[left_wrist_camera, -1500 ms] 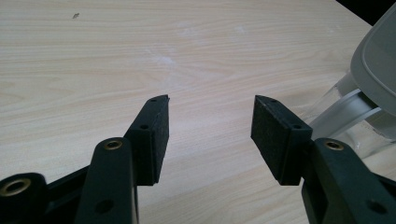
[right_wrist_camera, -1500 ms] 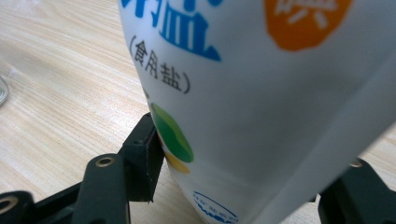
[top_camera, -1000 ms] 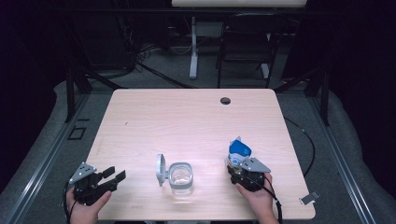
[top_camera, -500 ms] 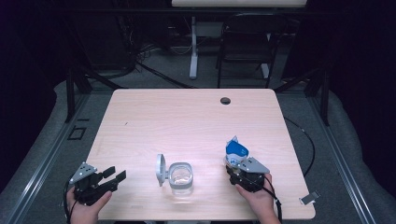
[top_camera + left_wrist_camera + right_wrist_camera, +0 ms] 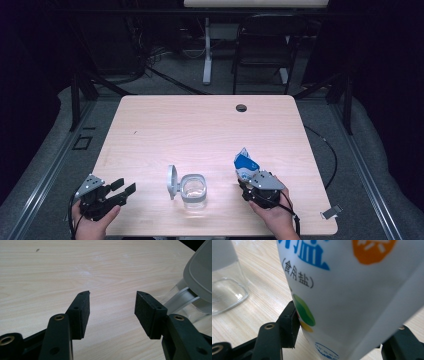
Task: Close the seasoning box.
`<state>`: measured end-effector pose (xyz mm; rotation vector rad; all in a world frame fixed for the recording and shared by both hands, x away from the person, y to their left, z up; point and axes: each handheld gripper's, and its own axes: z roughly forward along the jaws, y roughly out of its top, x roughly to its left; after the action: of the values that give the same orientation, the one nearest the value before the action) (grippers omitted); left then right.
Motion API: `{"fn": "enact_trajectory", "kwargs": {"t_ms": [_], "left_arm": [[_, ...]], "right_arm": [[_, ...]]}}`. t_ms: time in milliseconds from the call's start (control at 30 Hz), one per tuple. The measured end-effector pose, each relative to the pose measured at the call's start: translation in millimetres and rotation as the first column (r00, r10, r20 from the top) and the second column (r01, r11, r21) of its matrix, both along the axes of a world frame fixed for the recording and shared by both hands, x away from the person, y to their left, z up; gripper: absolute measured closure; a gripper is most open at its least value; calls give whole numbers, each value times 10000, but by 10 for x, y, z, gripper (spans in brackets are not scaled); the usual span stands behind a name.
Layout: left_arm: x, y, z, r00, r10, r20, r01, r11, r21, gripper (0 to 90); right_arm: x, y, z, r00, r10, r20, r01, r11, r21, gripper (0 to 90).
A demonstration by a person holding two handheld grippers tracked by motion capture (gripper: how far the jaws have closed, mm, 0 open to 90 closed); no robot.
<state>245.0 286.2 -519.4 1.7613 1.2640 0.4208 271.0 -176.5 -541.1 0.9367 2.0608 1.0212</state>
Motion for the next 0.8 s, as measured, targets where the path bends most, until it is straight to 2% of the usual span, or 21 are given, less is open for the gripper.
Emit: {"fn": "enact_trajectory", "kwargs": {"t_ms": [233, 433, 500, 567, 633, 700, 800], "left_arm": [[-2, 11, 10, 10000, -8, 59, 8, 10000, 22, 469], [9, -18, -1, 10000, -55, 82, 55, 10000, 69, 470], [9, -28, 15, 9999, -118, 110, 117, 9999, 47, 476], [7, -30, 32, 9998, -160, 127, 159, 9999, 43, 481], [7, -33, 40, 9999, -116, 127, 115, 9999, 87, 481], [9, -29, 42, 9998, -123, 126, 121, 9999, 120, 481], [9, -23, 48, 9998, -157, 116, 156, 9999, 58, 480]], "right_arm": [[-44, 54, 75, 9999, 41, 140, -39, 9999, -141, 406], [-43, 83, 113, 9996, -106, 254, 118, 9988, -483, 406], [-40, 93, 122, 9997, -104, 211, 118, 9976, -677, 406], [-43, 111, 124, 9994, -80, 341, 114, 9949, -1003, 406], [-55, 113, 150, 9996, -48, 272, 86, 9897, -1429, 406], [-61, 124, 151, 9995, -10, 313, 52, 9910, -1334, 406], [-74, 143, 174, 9994, 0, 333, 52, 9878, -1556, 406]]}}
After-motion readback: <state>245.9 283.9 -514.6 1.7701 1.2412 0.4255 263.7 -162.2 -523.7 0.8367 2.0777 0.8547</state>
